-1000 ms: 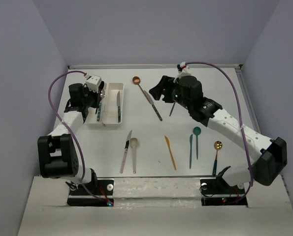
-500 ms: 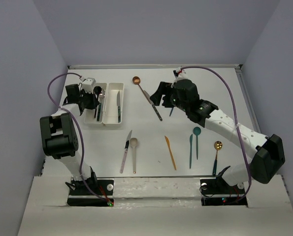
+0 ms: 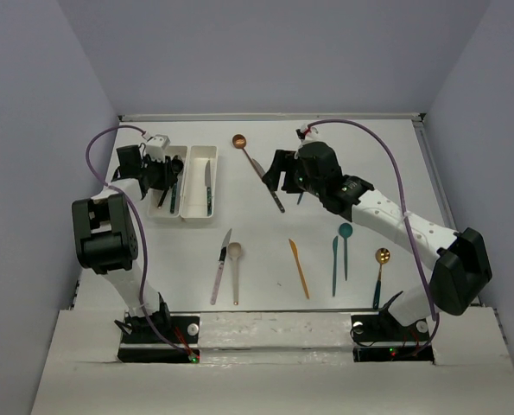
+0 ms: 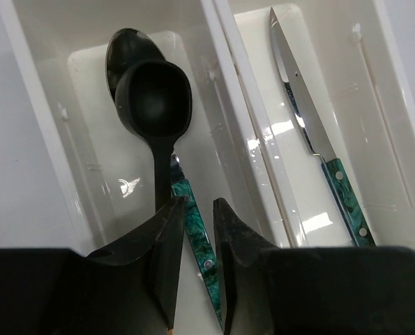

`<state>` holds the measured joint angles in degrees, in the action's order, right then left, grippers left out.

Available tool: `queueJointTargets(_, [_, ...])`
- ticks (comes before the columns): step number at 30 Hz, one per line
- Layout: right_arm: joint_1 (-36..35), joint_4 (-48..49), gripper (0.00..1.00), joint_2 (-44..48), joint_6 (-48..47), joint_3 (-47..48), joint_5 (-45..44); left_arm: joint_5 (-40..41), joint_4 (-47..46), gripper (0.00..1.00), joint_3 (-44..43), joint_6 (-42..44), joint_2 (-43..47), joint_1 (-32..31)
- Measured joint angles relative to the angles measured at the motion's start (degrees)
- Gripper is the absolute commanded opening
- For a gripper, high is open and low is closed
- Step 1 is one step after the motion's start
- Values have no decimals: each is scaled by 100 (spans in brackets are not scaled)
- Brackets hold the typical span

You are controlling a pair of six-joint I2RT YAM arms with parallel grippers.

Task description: Sort the eating utensils into containers

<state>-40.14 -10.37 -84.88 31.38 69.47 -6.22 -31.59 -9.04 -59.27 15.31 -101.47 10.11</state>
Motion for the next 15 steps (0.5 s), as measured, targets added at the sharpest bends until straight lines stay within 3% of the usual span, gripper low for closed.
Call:
queueJointTargets(10, [201, -660, 79, 37, -24, 2, -214, 72, 74, 41, -46, -42, -92, 0])
queueJointTargets(15, [1464, -1740, 81, 605, -151, -470, -149, 11, 256, 43, -44, -46, 284, 0])
